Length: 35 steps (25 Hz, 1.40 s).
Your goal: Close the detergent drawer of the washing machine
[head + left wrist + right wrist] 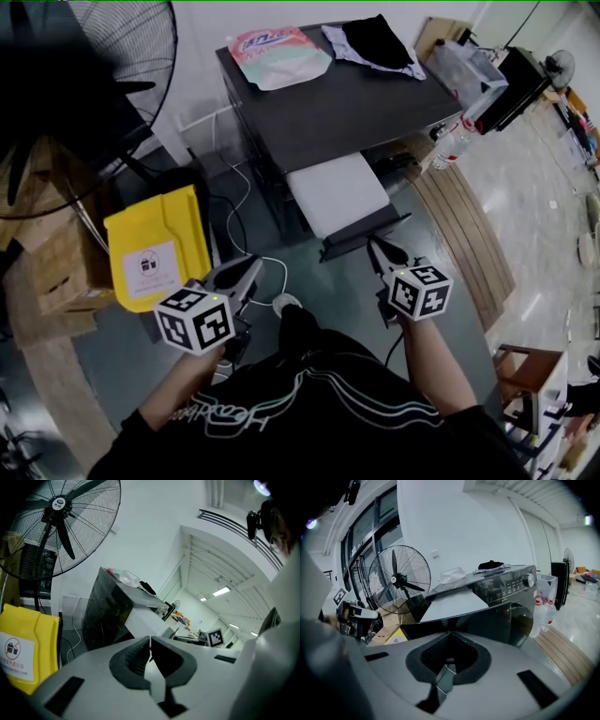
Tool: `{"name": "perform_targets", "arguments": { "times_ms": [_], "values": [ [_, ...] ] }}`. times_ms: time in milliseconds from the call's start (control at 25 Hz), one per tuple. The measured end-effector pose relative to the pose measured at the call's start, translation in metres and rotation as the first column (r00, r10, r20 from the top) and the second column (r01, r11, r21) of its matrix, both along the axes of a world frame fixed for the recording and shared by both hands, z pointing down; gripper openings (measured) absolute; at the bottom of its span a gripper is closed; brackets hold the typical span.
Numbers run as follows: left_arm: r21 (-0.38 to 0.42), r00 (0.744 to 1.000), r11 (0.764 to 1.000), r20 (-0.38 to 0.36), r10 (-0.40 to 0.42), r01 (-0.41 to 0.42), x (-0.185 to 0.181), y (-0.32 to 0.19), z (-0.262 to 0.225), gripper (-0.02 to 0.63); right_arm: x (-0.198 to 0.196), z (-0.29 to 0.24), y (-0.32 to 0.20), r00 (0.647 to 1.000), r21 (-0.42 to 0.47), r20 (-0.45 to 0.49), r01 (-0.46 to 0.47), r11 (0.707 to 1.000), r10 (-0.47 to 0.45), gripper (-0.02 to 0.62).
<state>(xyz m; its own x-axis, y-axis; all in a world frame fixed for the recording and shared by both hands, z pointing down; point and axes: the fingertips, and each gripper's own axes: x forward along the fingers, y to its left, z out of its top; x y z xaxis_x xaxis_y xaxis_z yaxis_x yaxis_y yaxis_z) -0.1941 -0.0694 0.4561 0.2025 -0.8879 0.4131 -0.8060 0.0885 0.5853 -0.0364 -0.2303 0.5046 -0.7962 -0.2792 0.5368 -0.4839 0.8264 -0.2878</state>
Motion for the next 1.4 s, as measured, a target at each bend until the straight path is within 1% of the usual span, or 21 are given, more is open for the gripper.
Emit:
{"name": "perform_targets", "arguments": {
  "times_ms": [400,960,1400],
  "values": [
    [-0.013,1.0,1.0,0.023,0.0,0.0,-0.016,-0.009,-0.005,0.031,-0.03,-0.002,-0.015,1.0,-0.004,0.03,0.002,1.0,-0.002,0.025],
    [-0.037,1.0,0.999,0.03,-0.008,0.01,-0.04,-0.019,0.001,0.031,-0.074,-0.002,-0.038,0.999,0.003,0.045,0.02,1.0,-0.02,0.026],
    [-0.061,0.999,0.997,0.024,-0.04,0.042,-0.064,-0.031,0.01,0.031,-0.105,-0.003,-0.055,0.997,0.018,0.058,0.042,0.999,-0.043,0.026]
  ]
}}
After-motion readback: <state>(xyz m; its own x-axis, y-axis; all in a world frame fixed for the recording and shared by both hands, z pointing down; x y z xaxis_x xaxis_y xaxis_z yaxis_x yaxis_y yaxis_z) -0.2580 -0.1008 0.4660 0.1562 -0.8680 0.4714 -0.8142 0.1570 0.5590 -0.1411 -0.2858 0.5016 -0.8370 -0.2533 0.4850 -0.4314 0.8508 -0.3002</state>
